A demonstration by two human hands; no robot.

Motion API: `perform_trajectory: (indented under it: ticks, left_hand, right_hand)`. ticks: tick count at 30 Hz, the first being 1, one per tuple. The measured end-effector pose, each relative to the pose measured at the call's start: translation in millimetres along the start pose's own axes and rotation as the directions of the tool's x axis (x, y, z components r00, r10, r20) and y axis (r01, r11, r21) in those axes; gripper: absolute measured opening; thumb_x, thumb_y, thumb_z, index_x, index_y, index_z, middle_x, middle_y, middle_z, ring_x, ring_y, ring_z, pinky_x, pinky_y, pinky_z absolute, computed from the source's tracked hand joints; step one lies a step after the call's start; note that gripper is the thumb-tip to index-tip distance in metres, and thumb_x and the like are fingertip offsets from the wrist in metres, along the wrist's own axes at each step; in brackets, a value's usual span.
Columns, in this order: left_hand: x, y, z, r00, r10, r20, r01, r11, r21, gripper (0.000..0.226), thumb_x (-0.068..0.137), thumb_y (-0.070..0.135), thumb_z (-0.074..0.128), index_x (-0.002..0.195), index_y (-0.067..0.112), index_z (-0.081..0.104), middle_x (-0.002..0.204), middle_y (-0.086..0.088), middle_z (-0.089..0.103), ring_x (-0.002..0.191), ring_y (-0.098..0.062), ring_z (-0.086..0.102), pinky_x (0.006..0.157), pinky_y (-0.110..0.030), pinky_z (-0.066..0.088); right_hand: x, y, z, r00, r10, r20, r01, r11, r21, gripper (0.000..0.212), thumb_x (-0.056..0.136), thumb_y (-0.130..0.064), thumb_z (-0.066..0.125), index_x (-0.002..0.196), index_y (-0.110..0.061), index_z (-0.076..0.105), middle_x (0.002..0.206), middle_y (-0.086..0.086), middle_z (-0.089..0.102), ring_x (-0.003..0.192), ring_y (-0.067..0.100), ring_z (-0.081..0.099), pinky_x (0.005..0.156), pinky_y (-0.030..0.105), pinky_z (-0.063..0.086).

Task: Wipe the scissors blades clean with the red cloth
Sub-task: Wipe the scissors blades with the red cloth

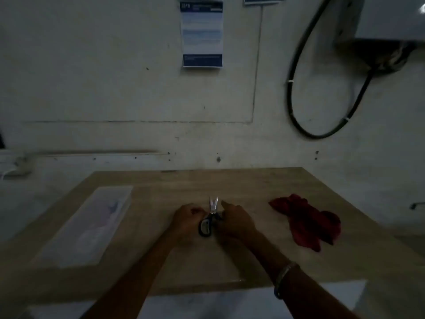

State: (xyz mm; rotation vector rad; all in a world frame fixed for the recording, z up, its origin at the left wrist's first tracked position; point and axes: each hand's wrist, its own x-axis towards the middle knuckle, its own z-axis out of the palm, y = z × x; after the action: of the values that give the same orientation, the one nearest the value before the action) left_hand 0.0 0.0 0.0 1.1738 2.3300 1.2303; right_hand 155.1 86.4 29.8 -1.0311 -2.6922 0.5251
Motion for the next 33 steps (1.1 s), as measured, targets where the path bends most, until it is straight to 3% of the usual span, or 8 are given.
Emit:
perform_trajectory:
  ticks: [6, 8, 12, 18, 21, 25, 28, 33]
  left_hand:
    - [43.5, -12.2, 11.5, 0.991, 0.102, 0.083, -0.107, 0.993, 0.052, 0.04, 0.067, 0.057, 0.073, 0.081, 0.019, 0.078, 0.081, 0.005, 0.077, 0.075, -0.01, 0.071, 0.072, -0.035, 0.059]
    - [51.9, -15.8, 15.6, 0.988, 0.116, 0.097, -0.126, 0.986, 0.107, 0.028, 0.071, 0.048, 0.08, 0.082, 0.022, 0.078, 0.08, 0.008, 0.076, 0.073, -0.007, 0.07, 0.068, -0.029, 0.056]
    - [67.0, -21.6, 21.9, 0.987, 0.134, 0.088, -0.144, 0.983, 0.113, 0.021, 0.072, 0.042, 0.085, 0.079, 0.024, 0.077, 0.074, 0.01, 0.074, 0.068, -0.005, 0.067, 0.063, -0.025, 0.054]
    - [65.3, -18.4, 25.9, 0.99, 0.138, 0.014, -0.138, 0.99, 0.007, 0.044, 0.062, 0.074, 0.068, 0.07, 0.032, 0.076, 0.066, 0.016, 0.073, 0.06, 0.0, 0.068, 0.059, -0.029, 0.055]
    - [62.0, -12.7, 29.1, 0.983, 0.111, 0.145, -0.064, 0.952, -0.299, 0.026, 0.073, 0.055, 0.08, 0.086, 0.033, 0.081, 0.082, 0.011, 0.08, 0.08, -0.006, 0.076, 0.073, -0.034, 0.06]
    - [58.8, 2.0, 20.5, 0.975, 0.101, 0.197, 0.029, 0.824, -0.566, 0.016, 0.089, 0.008, 0.074, 0.103, 0.015, 0.079, 0.1, -0.005, 0.081, 0.098, -0.023, 0.077, 0.088, -0.033, 0.061]
    - [61.3, 5.6, 10.3, 0.967, 0.116, 0.226, 0.049, 0.789, -0.613, 0.022, 0.09, 0.003, 0.071, 0.108, 0.014, 0.078, 0.106, -0.007, 0.08, 0.102, -0.024, 0.076, 0.09, -0.034, 0.06]
    - [62.6, 9.1, 5.0, 0.965, 0.144, 0.22, 0.019, 0.796, -0.605, 0.022, 0.093, 0.009, 0.068, 0.113, 0.014, 0.075, 0.108, -0.004, 0.079, 0.103, -0.022, 0.075, 0.087, -0.028, 0.06]
  right_hand:
    - [42.1, 12.6, 8.9, 0.992, 0.072, -0.101, -0.07, 0.997, 0.027, 0.071, 0.09, -0.042, 0.074, 0.15, -0.014, 0.049, 0.14, 0.012, 0.064, 0.13, 0.031, 0.059, 0.099, 0.039, 0.052]
    - [56.3, 19.7, 9.8, 0.986, 0.121, -0.115, -0.111, 0.99, 0.09, 0.08, 0.08, -0.049, 0.083, 0.147, -0.016, 0.054, 0.131, 0.009, 0.07, 0.12, 0.026, 0.066, 0.094, 0.034, 0.055]
    - [85.0, 29.0, 7.3, 0.974, 0.224, 0.038, -0.227, 0.958, 0.176, 0.085, 0.065, -0.059, 0.091, 0.135, -0.021, 0.061, 0.122, 0.005, 0.073, 0.106, 0.019, 0.071, 0.084, 0.029, 0.058]
    - [99.5, 50.1, -17.2, 0.934, 0.25, 0.256, -0.35, 0.785, 0.511, 0.028, 0.074, -0.002, 0.088, 0.1, -0.01, 0.081, 0.085, 0.004, 0.081, 0.073, 0.011, 0.073, 0.061, 0.022, 0.059]
    - [96.3, 56.7, -22.4, 0.94, 0.188, 0.284, -0.334, 0.666, 0.667, 0.031, 0.074, 0.007, 0.083, 0.099, -0.013, 0.08, 0.087, 0.006, 0.083, 0.08, 0.014, 0.079, 0.066, 0.022, 0.061]
    - [94.9, 54.3, -20.5, 0.934, 0.127, 0.333, -0.346, 0.546, 0.763, 0.054, 0.073, 0.004, 0.085, 0.121, -0.017, 0.072, 0.1, 0.006, 0.083, 0.098, 0.02, 0.079, 0.097, 0.039, 0.058]
    - [94.5, 51.0, -21.7, 0.929, 0.079, 0.362, -0.346, 0.533, 0.772, 0.059, 0.072, -0.001, 0.087, 0.123, -0.024, 0.069, 0.102, 0.005, 0.082, 0.104, 0.021, 0.078, 0.11, 0.051, 0.048]
    - [94.9, 51.1, -22.6, 0.929, 0.037, 0.367, -0.343, 0.456, 0.821, 0.063, 0.064, -0.006, 0.086, 0.123, -0.021, 0.07, 0.106, 0.01, 0.081, 0.104, 0.024, 0.078, 0.113, 0.055, 0.046]
